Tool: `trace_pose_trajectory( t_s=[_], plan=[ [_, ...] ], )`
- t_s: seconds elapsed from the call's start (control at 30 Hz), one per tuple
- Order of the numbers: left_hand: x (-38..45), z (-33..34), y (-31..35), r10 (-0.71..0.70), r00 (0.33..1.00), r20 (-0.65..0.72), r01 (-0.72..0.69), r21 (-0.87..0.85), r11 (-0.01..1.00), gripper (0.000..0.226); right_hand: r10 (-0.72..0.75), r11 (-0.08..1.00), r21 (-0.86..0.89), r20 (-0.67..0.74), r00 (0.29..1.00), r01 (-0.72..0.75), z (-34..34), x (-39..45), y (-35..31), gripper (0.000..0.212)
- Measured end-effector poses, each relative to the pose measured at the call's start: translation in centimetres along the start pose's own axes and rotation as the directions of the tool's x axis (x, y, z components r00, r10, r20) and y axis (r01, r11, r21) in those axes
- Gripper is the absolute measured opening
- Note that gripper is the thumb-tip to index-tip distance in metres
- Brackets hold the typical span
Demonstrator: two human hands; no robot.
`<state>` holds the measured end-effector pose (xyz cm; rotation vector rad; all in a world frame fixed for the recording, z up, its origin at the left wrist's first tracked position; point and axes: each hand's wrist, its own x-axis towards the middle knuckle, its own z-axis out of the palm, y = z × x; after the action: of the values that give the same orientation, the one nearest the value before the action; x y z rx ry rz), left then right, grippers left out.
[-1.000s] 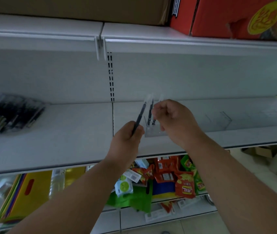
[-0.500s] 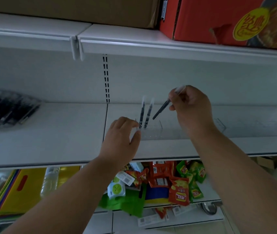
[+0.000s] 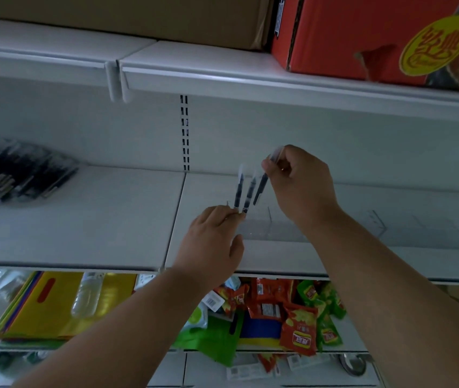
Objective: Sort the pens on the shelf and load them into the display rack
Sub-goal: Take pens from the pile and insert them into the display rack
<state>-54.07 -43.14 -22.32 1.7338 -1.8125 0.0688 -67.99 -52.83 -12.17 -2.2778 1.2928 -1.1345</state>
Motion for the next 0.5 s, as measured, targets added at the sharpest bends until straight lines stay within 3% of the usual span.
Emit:
trace_pose_trajectory(
  t_s=[0.5],
  plan=[
    [0.41, -0.51, -0.43, 0.002, 1.0, 0.011, -0.002, -0.028, 1.0, 0.04, 0.002, 1.0, -0.022, -0.017, 1.0, -0.002, -0.02, -0.18, -0.26, 0.017]
  ],
)
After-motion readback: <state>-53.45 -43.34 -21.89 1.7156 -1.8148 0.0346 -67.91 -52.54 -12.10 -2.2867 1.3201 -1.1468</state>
